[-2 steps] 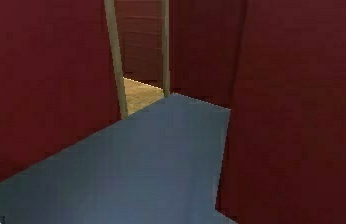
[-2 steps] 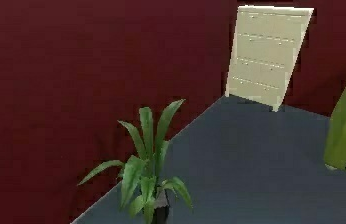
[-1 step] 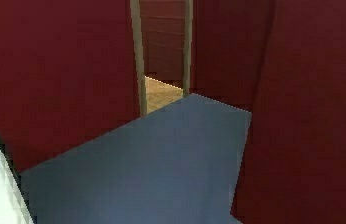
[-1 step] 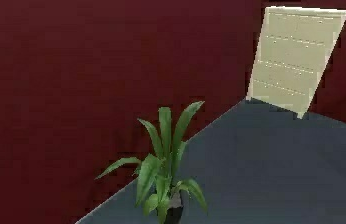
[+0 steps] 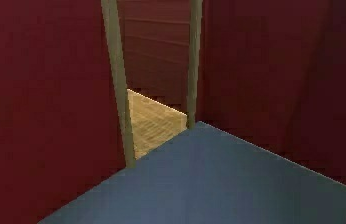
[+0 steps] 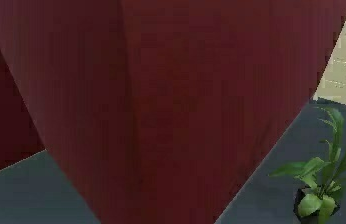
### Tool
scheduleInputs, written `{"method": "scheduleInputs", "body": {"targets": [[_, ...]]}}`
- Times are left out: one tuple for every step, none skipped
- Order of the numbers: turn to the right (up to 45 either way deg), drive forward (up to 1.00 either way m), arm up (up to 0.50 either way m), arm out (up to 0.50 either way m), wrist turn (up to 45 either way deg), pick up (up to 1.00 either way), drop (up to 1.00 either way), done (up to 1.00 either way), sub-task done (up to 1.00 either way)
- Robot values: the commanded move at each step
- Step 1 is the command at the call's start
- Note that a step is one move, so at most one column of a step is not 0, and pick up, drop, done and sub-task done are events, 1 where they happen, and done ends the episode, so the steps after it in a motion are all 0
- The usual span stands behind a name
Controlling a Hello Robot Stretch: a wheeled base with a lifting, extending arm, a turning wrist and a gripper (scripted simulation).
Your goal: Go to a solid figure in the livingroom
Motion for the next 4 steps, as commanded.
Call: {"method": "scheduleInputs", "body": {"targets": [[0.0, 1.0, 0.0, 0.0, 0.0, 0.0, 0.0, 0.0, 0.0], [-3.0, 0.0, 0.0, 0.0, 0.0, 0.0, 0.0, 0.0, 0.0], [0.0, 0.45, 0.0, 0.0, 0.0, 0.0, 0.0, 0.0, 0.0], [0.0, 0.25, 0.0, 0.0, 0.0, 0.0, 0.0, 0.0, 0.0]]}}
